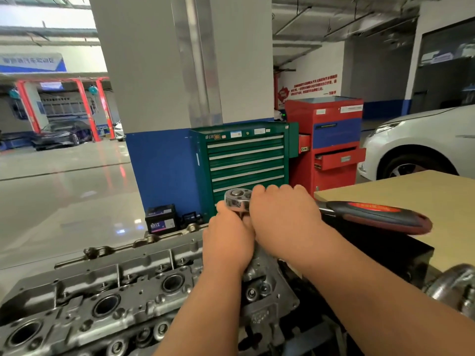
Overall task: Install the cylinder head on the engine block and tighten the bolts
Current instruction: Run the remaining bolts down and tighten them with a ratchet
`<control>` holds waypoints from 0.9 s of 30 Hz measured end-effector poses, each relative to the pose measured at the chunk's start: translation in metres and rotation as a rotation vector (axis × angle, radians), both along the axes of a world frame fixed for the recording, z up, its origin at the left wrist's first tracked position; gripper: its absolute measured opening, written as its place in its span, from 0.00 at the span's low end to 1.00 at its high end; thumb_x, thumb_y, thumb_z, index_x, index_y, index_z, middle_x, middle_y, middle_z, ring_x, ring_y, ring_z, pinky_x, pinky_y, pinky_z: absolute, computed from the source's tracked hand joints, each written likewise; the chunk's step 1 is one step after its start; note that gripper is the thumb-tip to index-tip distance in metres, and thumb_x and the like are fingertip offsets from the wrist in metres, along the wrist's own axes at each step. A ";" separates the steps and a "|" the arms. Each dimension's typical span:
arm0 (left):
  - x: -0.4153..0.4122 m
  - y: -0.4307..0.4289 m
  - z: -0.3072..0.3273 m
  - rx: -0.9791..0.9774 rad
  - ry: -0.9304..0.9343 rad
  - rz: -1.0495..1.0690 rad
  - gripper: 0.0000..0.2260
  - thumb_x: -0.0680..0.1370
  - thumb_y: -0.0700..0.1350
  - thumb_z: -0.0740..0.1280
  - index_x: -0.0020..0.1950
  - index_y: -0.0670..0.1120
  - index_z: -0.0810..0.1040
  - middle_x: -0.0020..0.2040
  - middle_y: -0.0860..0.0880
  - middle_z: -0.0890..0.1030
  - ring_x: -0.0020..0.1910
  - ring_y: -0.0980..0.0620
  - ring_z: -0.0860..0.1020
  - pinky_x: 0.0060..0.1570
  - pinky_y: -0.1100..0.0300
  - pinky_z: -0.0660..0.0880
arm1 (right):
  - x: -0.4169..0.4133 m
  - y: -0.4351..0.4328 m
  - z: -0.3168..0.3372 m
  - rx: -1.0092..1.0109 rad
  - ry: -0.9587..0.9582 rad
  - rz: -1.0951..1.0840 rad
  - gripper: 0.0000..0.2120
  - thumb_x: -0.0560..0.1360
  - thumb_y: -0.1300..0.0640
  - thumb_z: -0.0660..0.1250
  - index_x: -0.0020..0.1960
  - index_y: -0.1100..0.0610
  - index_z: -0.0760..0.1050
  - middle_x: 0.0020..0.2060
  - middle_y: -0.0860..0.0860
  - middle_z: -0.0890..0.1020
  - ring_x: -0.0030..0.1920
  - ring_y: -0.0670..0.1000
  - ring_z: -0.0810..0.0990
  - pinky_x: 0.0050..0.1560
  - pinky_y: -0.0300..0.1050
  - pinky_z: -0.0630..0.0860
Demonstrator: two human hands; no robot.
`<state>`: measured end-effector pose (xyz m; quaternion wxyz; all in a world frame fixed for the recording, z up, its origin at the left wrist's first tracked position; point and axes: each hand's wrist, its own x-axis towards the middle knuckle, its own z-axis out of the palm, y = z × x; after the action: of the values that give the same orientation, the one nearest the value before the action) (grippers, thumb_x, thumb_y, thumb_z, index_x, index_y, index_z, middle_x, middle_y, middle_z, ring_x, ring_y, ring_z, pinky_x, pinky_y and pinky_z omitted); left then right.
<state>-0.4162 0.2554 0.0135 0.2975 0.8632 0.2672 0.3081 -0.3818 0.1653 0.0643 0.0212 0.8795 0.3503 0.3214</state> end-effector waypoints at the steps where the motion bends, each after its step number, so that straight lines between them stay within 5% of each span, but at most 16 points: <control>1: 0.001 0.001 0.000 0.008 -0.013 0.005 0.09 0.79 0.51 0.59 0.50 0.50 0.60 0.50 0.44 0.78 0.48 0.41 0.77 0.51 0.45 0.75 | 0.007 0.002 0.006 0.012 0.018 0.023 0.07 0.76 0.57 0.59 0.53 0.56 0.72 0.37 0.51 0.75 0.38 0.55 0.75 0.36 0.47 0.64; 5: 0.002 -0.003 0.002 0.077 -0.001 0.030 0.11 0.80 0.55 0.57 0.50 0.48 0.61 0.52 0.41 0.78 0.49 0.39 0.76 0.51 0.45 0.74 | 0.038 0.012 0.031 -0.062 0.256 0.271 0.08 0.77 0.57 0.61 0.54 0.54 0.76 0.48 0.51 0.80 0.51 0.54 0.76 0.50 0.47 0.69; 10: -0.001 -0.002 -0.002 0.087 0.037 -0.014 0.11 0.78 0.49 0.60 0.50 0.51 0.57 0.49 0.45 0.78 0.45 0.44 0.75 0.50 0.46 0.74 | -0.003 -0.008 0.001 -0.078 0.039 0.003 0.15 0.76 0.53 0.58 0.60 0.58 0.67 0.49 0.54 0.75 0.52 0.57 0.75 0.44 0.50 0.59; 14: 0.002 0.001 0.001 0.041 0.006 0.000 0.08 0.80 0.51 0.58 0.50 0.49 0.59 0.48 0.44 0.78 0.46 0.41 0.77 0.48 0.45 0.75 | 0.004 0.002 0.007 0.014 0.021 0.045 0.08 0.77 0.58 0.57 0.55 0.57 0.72 0.40 0.52 0.77 0.38 0.54 0.73 0.33 0.47 0.64; 18: 0.000 -0.005 0.002 0.073 -0.004 0.007 0.11 0.81 0.53 0.56 0.54 0.46 0.63 0.50 0.41 0.79 0.47 0.39 0.77 0.49 0.45 0.75 | 0.031 0.007 0.032 -0.118 0.268 0.196 0.07 0.77 0.57 0.60 0.53 0.56 0.72 0.48 0.52 0.78 0.49 0.54 0.76 0.50 0.48 0.70; 23: -0.001 -0.001 0.000 0.018 0.030 -0.015 0.10 0.79 0.47 0.60 0.55 0.47 0.61 0.51 0.43 0.79 0.48 0.41 0.78 0.50 0.44 0.76 | -0.003 0.003 -0.008 -0.028 -0.070 -0.030 0.08 0.74 0.58 0.55 0.49 0.56 0.70 0.40 0.52 0.79 0.35 0.54 0.74 0.27 0.45 0.52; 25: 0.000 0.003 -0.001 0.031 -0.023 0.000 0.08 0.81 0.50 0.59 0.52 0.46 0.63 0.51 0.41 0.79 0.46 0.41 0.76 0.47 0.48 0.74 | 0.014 0.004 -0.002 0.034 -0.063 0.059 0.07 0.75 0.58 0.58 0.50 0.57 0.73 0.42 0.52 0.81 0.35 0.55 0.75 0.27 0.47 0.63; 27: 0.003 0.002 0.000 0.052 -0.045 0.006 0.10 0.81 0.52 0.58 0.51 0.45 0.65 0.50 0.40 0.79 0.43 0.42 0.74 0.42 0.51 0.69 | 0.036 0.002 0.021 -0.019 0.153 0.209 0.10 0.76 0.56 0.61 0.56 0.55 0.75 0.48 0.53 0.81 0.48 0.55 0.78 0.44 0.50 0.74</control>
<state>-0.4136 0.2577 0.0137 0.2799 0.8627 0.2552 0.3351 -0.3458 0.1672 0.0848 -0.0310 0.8598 0.4438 0.2504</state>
